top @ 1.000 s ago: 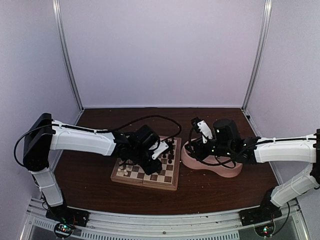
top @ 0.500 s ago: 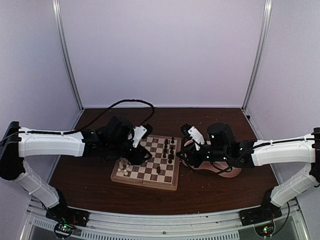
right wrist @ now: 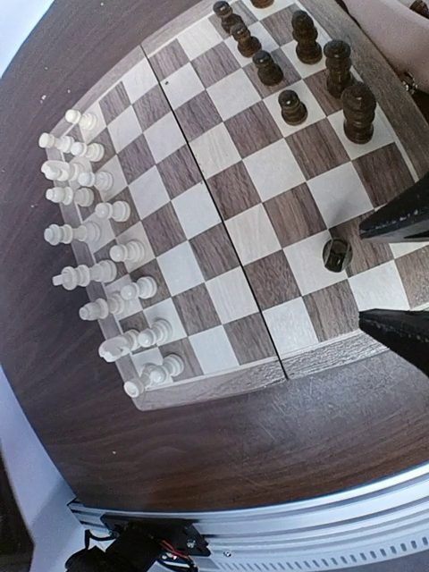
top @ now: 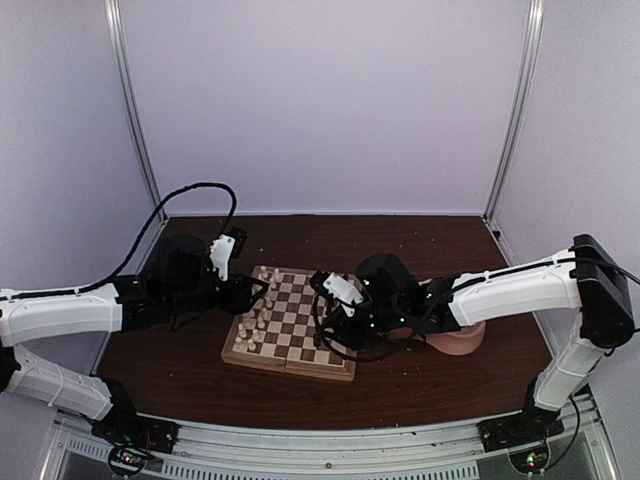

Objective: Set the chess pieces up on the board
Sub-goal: Pick up the knight from the chessboard.

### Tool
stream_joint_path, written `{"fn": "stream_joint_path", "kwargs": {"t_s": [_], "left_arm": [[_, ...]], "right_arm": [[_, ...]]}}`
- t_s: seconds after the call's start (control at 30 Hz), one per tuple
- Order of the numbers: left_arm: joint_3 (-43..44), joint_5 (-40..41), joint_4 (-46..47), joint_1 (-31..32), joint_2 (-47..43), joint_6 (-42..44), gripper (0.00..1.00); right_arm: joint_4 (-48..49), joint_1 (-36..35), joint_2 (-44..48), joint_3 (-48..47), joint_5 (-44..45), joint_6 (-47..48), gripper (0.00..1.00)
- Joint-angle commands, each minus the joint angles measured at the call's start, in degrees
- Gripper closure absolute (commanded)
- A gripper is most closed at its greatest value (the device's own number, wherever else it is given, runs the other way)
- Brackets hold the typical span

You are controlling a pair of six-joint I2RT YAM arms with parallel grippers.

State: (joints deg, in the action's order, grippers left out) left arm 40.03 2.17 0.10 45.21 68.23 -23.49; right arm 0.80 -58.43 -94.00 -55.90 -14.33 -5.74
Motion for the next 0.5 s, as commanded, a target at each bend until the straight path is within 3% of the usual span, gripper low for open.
{"fn": "stream_joint_path", "kwargs": {"t_s": [0.0,0.47], "left_arm": [[-2.43,2.32,6.45,0.14,-3.31,-0.54,0.44],[-3.47,1.04,7.77,0.14,-4.42,-0.20,0.44]], "right_arm": [[-3.74,-1.03,-3.18,-3.56,1.15,0.23,0.72],[-7.64,-1.86,-10.35,-9.21,4.30,0.16,0.75]]}}
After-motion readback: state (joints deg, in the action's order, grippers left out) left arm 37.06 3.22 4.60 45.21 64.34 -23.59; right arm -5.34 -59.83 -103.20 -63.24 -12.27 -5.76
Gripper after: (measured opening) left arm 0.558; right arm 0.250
